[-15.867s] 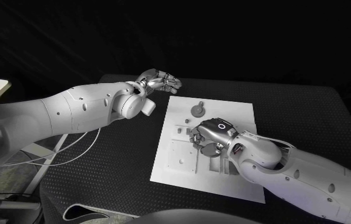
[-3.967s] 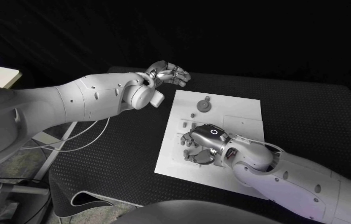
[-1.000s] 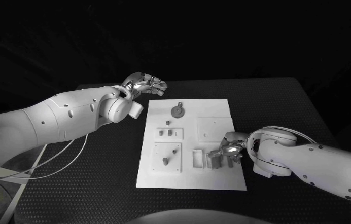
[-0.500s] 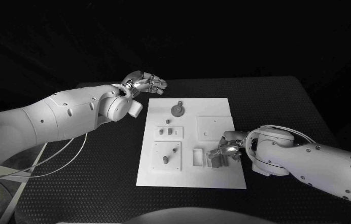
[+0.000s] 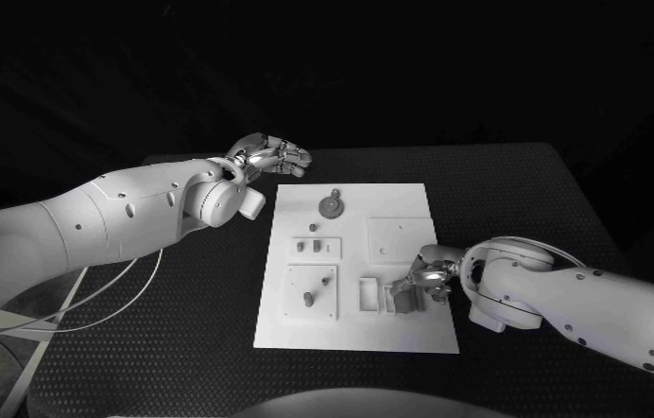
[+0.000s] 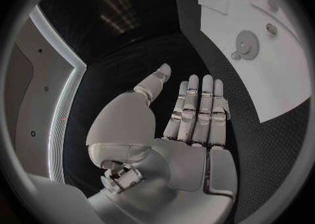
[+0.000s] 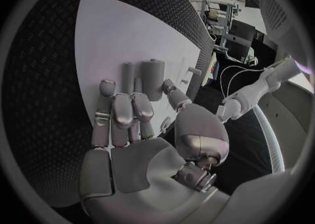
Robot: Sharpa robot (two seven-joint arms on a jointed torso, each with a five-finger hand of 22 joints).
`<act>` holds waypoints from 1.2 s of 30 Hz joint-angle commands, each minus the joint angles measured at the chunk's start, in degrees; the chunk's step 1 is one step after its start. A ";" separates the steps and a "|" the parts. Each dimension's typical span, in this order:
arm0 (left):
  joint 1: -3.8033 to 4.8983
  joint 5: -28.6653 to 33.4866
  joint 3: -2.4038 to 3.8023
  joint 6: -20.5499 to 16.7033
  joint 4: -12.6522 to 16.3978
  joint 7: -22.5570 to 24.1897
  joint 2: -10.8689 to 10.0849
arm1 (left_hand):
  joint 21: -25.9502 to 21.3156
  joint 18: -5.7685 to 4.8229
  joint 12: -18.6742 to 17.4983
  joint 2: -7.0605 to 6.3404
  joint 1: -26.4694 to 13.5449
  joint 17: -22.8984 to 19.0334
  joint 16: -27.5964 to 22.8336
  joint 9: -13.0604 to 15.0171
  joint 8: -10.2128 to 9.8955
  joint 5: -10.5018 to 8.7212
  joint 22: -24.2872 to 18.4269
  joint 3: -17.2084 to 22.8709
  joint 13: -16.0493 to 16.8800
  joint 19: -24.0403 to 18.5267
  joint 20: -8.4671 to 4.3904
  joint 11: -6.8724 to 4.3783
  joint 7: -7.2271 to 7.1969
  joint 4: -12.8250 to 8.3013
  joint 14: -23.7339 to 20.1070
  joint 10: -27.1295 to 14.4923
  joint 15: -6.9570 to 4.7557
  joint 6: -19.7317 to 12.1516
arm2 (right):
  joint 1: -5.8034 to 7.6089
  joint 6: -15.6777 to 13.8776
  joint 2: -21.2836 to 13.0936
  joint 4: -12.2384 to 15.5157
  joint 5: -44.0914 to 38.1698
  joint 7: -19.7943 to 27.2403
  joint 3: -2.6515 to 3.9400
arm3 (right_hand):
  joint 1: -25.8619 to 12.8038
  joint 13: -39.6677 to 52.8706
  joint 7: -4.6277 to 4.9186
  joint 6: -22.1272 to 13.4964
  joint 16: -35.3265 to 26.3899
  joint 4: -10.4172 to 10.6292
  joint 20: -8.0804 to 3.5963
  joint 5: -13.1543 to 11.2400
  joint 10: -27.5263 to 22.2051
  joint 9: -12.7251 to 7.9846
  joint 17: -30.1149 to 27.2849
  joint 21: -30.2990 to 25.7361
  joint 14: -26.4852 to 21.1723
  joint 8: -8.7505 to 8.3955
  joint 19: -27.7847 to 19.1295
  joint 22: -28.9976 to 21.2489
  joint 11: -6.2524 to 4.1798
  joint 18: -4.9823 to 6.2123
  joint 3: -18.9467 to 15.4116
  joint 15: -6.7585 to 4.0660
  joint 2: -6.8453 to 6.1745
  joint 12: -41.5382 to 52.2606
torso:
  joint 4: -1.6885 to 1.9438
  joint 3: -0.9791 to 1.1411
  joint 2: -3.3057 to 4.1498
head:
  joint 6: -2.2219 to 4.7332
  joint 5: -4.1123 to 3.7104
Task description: Assemble the parts on the task board
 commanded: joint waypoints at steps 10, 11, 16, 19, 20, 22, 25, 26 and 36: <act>0.03 0.28 0.03 0.75 0.09 0.16 0.13 | 0.27 -0.37 -0.20 -0.03 -0.68 0.14 -0.32 -0.06 0.22 -0.05 -0.08 -0.33 -0.09 -0.42 0.12 0.12 -0.04 -0.13 -0.09 -0.34 0.34 -0.32 | 1.38 -2.19 -1.12 1.27 12.56 -0.79 -0.44 | 0.20 0.00 -0.09 0.72 0.38 -0.17 0.02 0.28 -0.02 -0.65 -0.33 0.41 -0.34 0.10 0.17 1.15 -0.30 0.34 0.04 -0.36 1.23 -0.22 | -0.01 0.01 0.06 | 0.00 -0.03; 0.03 0.28 0.03 0.75 0.09 0.12 0.14 | 0.26 -0.36 -0.20 -0.04 -0.68 0.14 -0.32 -0.06 0.22 -0.05 -0.08 -0.33 -0.09 -0.42 0.12 0.12 -0.04 -0.14 -0.09 -0.35 0.34 -0.32 | 1.63 -2.10 -1.14 1.45 13.18 -0.82 -0.44 | 0.11 0.00 -0.10 0.78 0.42 -0.16 0.02 0.28 -0.01 -0.65 -0.36 0.42 -0.35 0.09 0.17 1.15 -0.31 0.34 0.01 -0.37 1.16 -0.23 | -0.01 0.02 0.05 | 0.01 -0.03; 0.03 0.28 0.03 0.78 0.12 0.10 0.23 | 0.27 -0.36 -0.20 -0.05 -0.68 0.16 -0.34 -0.06 0.22 -0.05 -0.09 -0.33 -0.09 -0.43 0.12 0.12 -0.04 -0.14 -0.09 -0.36 0.34 -0.33 | 2.32 -1.32 -0.77 1.86 14.88 -0.99 -0.44 | -0.05 -0.04 -0.12 0.85 0.49 -0.15 0.02 0.28 -0.01 -0.66 -0.46 0.46 -0.40 0.04 0.14 1.15 -0.33 0.34 -0.03 -0.39 0.95 -0.32 | 0.03 0.02 0.05 | 0.00 0.15; 0.04 0.28 0.03 0.76 0.15 0.05 0.20 | 0.27 -0.37 -0.20 -0.07 -0.68 0.17 -0.35 -0.07 0.22 -0.05 -0.10 -0.33 -0.10 -0.44 0.13 0.12 -0.04 -0.15 -0.10 -0.37 0.34 -0.33 | 2.45 -1.67 -0.41 2.01 15.10 -1.02 -0.45 | -0.13 -0.08 -0.13 0.88 0.51 -0.16 0.02 0.28 -0.03 -0.67 -0.59 0.48 -0.48 -0.01 0.12 1.15 -0.34 0.34 -0.04 -0.41 0.78 -0.39 | 0.03 0.02 0.06 | -0.05 0.22; 0.04 0.28 0.03 0.77 0.16 0.03 0.18 | 0.27 -0.37 -0.20 -0.07 -0.68 0.17 -0.35 -0.07 0.22 -0.05 -0.10 -0.33 -0.10 -0.44 0.13 0.12 -0.03 -0.15 -0.10 -0.37 0.34 -0.33 | 2.48 -1.82 -0.30 2.00 15.07 -1.00 -0.45 | -0.14 -0.09 -0.13 0.88 0.49 -0.15 0.01 0.28 -0.03 -0.68 -0.65 0.48 -0.52 -0.02 0.12 1.15 -0.34 0.34 -0.04 -0.41 0.76 -0.41 | 0.04 0.01 0.06 | -0.06 0.25; 0.05 0.28 0.03 0.75 0.17 0.02 0.16 | 0.26 -0.37 -0.20 -0.08 -0.68 0.18 -0.36 -0.07 0.22 -0.05 -0.10 -0.34 -0.10 -0.44 0.13 0.12 -0.03 -0.15 -0.10 -0.37 0.35 -0.34 | 2.56 -2.02 -0.05 1.91 14.95 -0.98 -0.45 | -0.22 -0.19 -0.13 0.89 0.53 -0.14 0.02 0.28 -0.10 -0.69 -0.70 0.49 -0.56 -0.06 0.10 1.15 -0.34 0.34 -0.05 -0.41 0.62 -0.55 | 0.01 0.03 0.08 | -0.04 0.31; 0.05 0.28 0.03 0.79 0.23 -0.03 0.11 | 0.26 -0.37 -0.21 -0.10 -0.69 0.19 -0.38 -0.07 0.22 -0.05 -0.11 -0.34 -0.11 -0.46 0.14 0.13 -0.03 -0.16 -0.12 -0.38 0.35 -0.34 | 2.71 -1.56 0.72 1.66 14.50 -1.05 -0.45 | -0.28 -0.14 -0.13 0.92 0.59 -0.14 0.01 0.28 -0.05 -0.70 -0.74 0.51 -0.57 -0.10 0.09 1.15 -0.34 0.34 -0.05 -0.42 0.45 -0.52 | -0.05 0.04 0.08 | -0.11 0.38; 0.05 0.28 0.03 0.79 0.26 -0.04 0.10 | 0.26 -0.37 -0.21 -0.11 -0.69 0.19 -0.39 -0.07 0.23 -0.05 -0.12 -0.34 -0.11 -0.47 0.14 0.13 -0.03 -0.16 -0.13 -0.39 0.36 -0.33 | 2.75 -1.48 1.07 1.54 14.41 -1.06 -0.45 | -0.28 -0.13 -0.13 0.92 0.61 -0.14 0.01 0.28 -0.05 -0.70 -0.75 0.51 -0.58 -0.12 0.09 1.15 -0.35 0.34 -0.04 -0.42 0.42 -0.52 | -0.06 0.02 0.09 | -0.13 0.38; 0.06 0.28 0.03 0.76 0.43 -0.07 -0.04 | 0.25 -0.37 -0.20 -0.11 -0.68 0.22 -0.44 -0.08 0.24 -0.05 -0.14 -0.34 -0.12 -0.50 0.15 0.13 -0.04 -0.16 -0.15 -0.39 0.37 -0.32 | 2.90 -1.09 4.16 -0.32 12.01 -1.86 -0.47 | -0.39 -0.16 -0.13 0.95 0.74 -0.11 -0.01 0.28 -0.05 -0.73 -0.91 0.55 -0.66 -0.25 0.06 1.13 -0.34 0.34 0.01 -0.43 0.03 -0.63 | -0.01 -0.01 0.08 | -0.36 0.50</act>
